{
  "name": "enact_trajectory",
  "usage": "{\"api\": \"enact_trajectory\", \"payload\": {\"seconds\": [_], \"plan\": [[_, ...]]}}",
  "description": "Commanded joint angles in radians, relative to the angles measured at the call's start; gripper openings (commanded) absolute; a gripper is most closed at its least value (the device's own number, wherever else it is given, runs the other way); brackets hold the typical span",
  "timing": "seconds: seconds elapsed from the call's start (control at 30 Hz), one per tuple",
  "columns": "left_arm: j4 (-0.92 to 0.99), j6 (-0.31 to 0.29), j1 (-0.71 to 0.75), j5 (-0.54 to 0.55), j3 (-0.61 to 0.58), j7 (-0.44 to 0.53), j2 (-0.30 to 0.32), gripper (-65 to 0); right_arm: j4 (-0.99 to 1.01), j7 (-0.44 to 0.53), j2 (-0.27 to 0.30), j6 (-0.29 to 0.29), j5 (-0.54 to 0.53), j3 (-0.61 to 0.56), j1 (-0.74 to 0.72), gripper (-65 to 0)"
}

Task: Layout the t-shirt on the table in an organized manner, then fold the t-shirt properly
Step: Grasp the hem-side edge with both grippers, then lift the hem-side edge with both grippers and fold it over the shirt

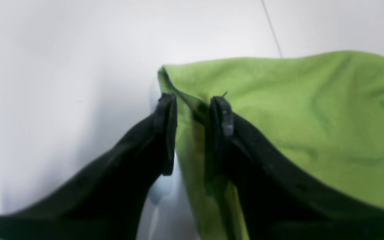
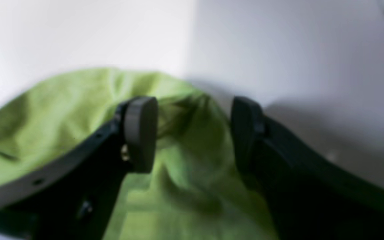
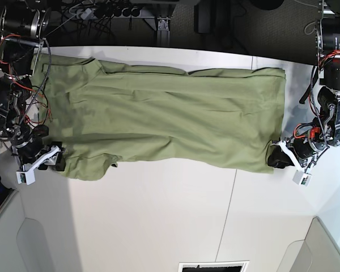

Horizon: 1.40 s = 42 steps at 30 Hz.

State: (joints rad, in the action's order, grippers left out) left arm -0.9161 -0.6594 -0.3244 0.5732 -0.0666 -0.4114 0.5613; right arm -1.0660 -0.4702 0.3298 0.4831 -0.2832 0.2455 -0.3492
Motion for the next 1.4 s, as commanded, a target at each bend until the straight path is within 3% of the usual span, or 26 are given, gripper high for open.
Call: {"api": "enact_trajectory", "payload": {"seconds": [0.0,0.1,0.17,0.33,0.63,0.87,1.0,1.07,1.17,1.27,1.37], "plan": [[-0.014,-0.019,-0.024,0.014,0.005,0.018,0.017,-44.8,0.004,0.031,0.016,0.003,0.001,-0.005,-0.027,-30.4],[-0.014,-0.019,-0.024,0.014,0.005,0.019,0.014,-45.0,0.036,0.034,0.016,0.003,0.003,-0.015,-0.027,-32.8],[-0.014,-0.019,-0.024,0.014,0.005,0.019,0.011,-47.0,0.036,0.034,0.017,0.003,0.003,-0.015,-0.027,-41.7],[-0.014,-0.018,-0.024,0.014,0.005,0.019,0.017,-64.6,-0.004,0.045,0.019,0.011,0.019,-0.014,-0.027,-65.0],[-0.014,-0.018,-0.024,0.005,0.005,0.009,0.049,-65.0,-0.024,0.043,0.058,-0.012,0.105,-0.010,-0.019,-65.0],[-0.014,-0.018,-0.024,0.002,0.005,-0.014,0.053,-65.0,-0.024,0.012,0.077,-0.019,0.097,0.004,-0.019,-65.0],[-0.019,-0.039,-0.029,0.072,0.005,-0.010,0.060,-64.7,-0.024,-0.009,0.077,-0.015,0.007,0.004,-0.019,-65.0],[-0.036,-0.039,-0.042,0.097,0.005,-0.010,0.056,-57.6,-0.024,-0.010,0.075,-0.014,-0.014,0.004,-0.018,-65.0],[-0.045,-0.039,-0.080,0.085,0.005,0.004,0.037,-41.0,-0.024,-0.017,0.070,0.001,-0.014,0.004,-0.018,-65.0],[-0.042,0.040,-0.109,0.003,0.005,0.006,0.000,-39.0,-0.024,-0.036,0.066,0.012,-0.025,0.004,-0.019,-65.0],[-0.024,0.069,-0.110,-0.053,-0.004,0.057,-0.037,-39.1,-0.024,-0.043,0.063,0.016,-0.047,0.004,-0.019,-65.0]]}}
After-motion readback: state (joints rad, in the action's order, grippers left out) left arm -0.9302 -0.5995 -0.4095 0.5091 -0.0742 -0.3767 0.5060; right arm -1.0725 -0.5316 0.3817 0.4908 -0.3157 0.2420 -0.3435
